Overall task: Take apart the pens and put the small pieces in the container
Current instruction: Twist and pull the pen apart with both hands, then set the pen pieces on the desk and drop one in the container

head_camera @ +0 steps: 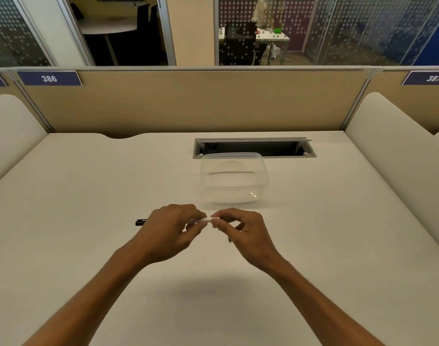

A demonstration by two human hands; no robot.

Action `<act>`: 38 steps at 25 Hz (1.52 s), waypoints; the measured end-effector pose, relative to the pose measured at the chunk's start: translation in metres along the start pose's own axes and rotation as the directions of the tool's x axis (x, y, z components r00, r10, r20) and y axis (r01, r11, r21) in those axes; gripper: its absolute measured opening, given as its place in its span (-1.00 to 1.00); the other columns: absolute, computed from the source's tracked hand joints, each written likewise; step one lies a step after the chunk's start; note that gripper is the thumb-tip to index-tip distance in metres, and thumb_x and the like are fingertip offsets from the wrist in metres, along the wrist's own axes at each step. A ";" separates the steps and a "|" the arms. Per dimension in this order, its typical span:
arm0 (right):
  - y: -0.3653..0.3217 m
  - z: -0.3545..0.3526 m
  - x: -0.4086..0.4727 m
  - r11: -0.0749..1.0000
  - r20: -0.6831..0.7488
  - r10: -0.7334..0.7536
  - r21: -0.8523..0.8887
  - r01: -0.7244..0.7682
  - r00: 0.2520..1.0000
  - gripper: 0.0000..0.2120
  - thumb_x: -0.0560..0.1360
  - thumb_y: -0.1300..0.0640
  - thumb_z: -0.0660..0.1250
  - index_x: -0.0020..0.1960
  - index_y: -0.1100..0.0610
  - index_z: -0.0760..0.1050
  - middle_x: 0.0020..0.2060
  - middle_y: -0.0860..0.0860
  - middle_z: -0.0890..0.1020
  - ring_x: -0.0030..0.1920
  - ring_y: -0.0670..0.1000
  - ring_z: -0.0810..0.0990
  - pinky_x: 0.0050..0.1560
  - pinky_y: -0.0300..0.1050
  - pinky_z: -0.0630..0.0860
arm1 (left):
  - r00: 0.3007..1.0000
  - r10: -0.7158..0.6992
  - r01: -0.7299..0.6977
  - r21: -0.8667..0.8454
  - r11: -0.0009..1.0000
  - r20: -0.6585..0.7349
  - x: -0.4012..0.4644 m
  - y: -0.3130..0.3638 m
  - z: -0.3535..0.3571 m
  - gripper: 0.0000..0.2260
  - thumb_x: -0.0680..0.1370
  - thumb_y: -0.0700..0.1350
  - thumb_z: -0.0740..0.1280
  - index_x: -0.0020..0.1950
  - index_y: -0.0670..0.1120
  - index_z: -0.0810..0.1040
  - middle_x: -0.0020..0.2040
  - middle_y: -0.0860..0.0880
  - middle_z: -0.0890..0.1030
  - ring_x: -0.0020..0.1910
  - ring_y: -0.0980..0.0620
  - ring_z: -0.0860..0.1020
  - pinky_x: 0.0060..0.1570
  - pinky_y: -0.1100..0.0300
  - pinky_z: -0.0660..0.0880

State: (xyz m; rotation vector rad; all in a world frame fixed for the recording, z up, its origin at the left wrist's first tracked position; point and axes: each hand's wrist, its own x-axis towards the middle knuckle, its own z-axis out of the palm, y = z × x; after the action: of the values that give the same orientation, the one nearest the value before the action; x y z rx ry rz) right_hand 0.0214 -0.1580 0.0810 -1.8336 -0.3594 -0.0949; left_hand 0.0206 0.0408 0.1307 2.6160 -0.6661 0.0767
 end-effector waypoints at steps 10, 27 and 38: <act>-0.001 -0.016 0.010 0.800 0.174 -0.261 -0.512 0.314 0.950 -0.80 0.49 -0.02 0.41 0.09 -0.03 0.63 -0.01 -0.12 0.69 0.00 -0.08 0.61 -0.05 -0.17 0.49 | 0.998 -0.066 0.065 -0.098 0.993 -0.015 -0.007 -0.023 0.005 -0.85 0.60 -0.01 0.26 0.03 0.04 0.63 -0.25 0.11 0.59 -0.29 0.11 0.47 -0.24 0.19 0.39; 0.063 0.011 0.017 0.884 0.085 0.434 0.152 -0.442 0.897 -0.93 0.44 0.15 0.48 -0.09 0.13 0.65 -0.22 -0.01 0.75 -0.20 -0.10 0.70 -0.22 -0.19 0.50 | 0.901 -0.431 0.423 0.136 0.896 0.040 -0.062 -0.095 0.112 -0.23 0.46 0.41 -0.21 0.55 0.03 0.09 0.58 0.00 0.11 0.55 -0.01 0.08 0.46 0.00 0.11; 0.082 0.055 0.009 0.972 -0.137 0.221 0.112 -0.207 0.966 -0.92 0.45 0.18 0.47 -0.10 0.13 0.59 -0.17 -0.04 0.71 -0.13 -0.13 0.69 -0.18 -0.27 0.60 | 0.896 -0.444 0.437 0.216 0.873 -0.019 -0.081 -0.112 0.147 -0.38 0.54 0.34 -0.18 0.55 0.13 -0.11 0.57 0.13 -0.07 0.54 0.16 -0.13 0.51 0.04 -0.09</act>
State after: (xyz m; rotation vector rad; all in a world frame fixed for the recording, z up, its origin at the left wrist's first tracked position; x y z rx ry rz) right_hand 0.0473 -0.1243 -0.0087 -1.7456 -0.0590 -0.0625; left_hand -0.0061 0.1021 -0.0593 2.9164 -0.0531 -0.0337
